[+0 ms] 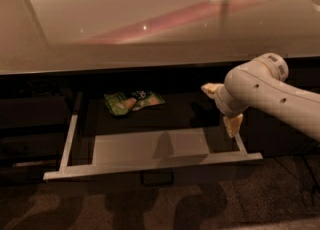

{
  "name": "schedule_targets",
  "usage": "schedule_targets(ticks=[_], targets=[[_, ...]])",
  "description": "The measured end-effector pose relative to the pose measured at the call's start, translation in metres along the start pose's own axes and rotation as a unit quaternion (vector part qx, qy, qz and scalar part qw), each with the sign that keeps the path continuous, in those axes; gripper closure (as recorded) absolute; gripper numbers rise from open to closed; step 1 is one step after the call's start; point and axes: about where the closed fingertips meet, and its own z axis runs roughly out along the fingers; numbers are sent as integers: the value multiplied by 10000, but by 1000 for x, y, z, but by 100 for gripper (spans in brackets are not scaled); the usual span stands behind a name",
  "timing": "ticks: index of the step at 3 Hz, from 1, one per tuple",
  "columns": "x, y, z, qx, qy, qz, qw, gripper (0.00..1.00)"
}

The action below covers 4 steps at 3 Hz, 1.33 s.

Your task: Open top drawer

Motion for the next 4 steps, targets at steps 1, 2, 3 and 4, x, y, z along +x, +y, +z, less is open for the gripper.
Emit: schedule_targets(ticks=[1, 2, 3, 4], targets=[[0, 1, -5, -13, 15, 0, 10000, 0], [0, 1, -5, -13, 15, -1, 10000, 0], [-21, -32, -7, 14, -20, -226, 9997, 0], [-72, -65, -10, 96, 68, -869, 9961, 0]])
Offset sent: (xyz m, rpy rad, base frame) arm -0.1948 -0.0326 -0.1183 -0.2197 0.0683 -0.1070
